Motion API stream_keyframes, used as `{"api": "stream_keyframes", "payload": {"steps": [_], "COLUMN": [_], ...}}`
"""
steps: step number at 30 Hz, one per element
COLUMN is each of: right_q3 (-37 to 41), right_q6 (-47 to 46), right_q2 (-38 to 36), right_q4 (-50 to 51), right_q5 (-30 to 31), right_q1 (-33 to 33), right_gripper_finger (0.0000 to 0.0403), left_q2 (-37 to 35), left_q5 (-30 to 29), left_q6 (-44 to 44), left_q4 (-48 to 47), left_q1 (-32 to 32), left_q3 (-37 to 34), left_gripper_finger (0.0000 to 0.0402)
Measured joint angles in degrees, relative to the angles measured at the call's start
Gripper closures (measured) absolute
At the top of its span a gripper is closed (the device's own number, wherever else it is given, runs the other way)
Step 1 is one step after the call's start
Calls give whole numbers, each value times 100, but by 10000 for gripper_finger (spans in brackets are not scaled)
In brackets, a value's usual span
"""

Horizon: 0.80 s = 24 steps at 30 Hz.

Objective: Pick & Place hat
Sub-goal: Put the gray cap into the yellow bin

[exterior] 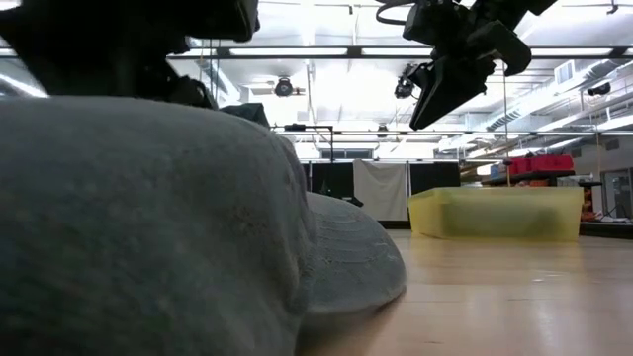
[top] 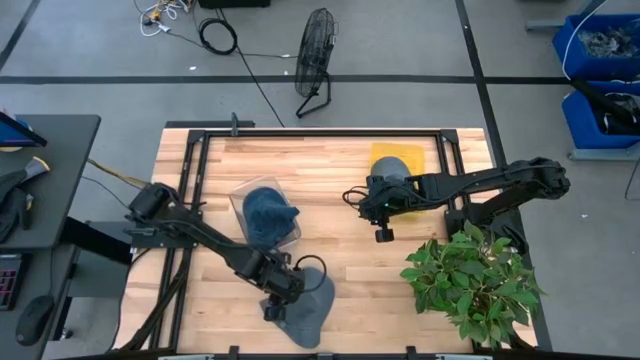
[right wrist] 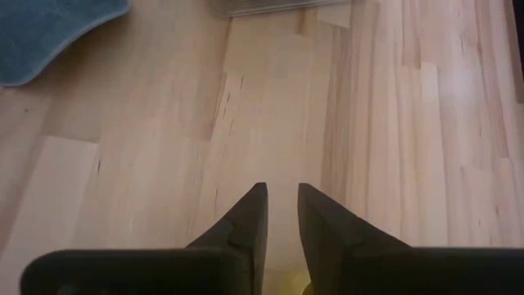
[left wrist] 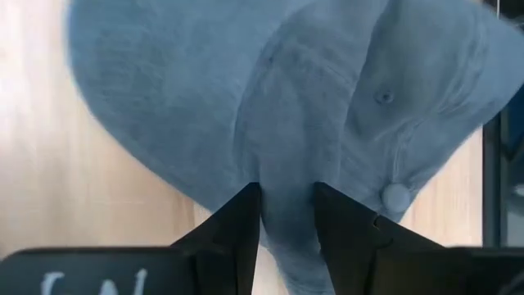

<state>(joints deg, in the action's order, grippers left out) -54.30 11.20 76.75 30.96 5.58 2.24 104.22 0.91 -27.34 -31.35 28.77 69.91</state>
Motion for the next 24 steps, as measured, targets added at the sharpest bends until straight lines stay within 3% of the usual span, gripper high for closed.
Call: {"api": "stream_keyframes", "payload": {"steps": [5,11,17,24], "right_q3": [0,0,-87,-1063], "right_q6": [-21,-20,-17,-110], "right_q2": [0,0,0,2], "right_q4": [-32,-85,210,1358], "right_q5": [0,0,78,276], "right_q1": [0,0,0,34], "right_gripper_finger": [330,330,330,330], "left_q2": [97,25,-293,-593], "left_q5": [38,33,-99,-1051], "left_q6": [424,618,243,583], "left_q4": [89,365,328,-84], "left_q1": [-30,-338,-815,-1502], "left_q3": [-4,-3,273,1398], "left_gripper_finger": [296,390,391,392]}}
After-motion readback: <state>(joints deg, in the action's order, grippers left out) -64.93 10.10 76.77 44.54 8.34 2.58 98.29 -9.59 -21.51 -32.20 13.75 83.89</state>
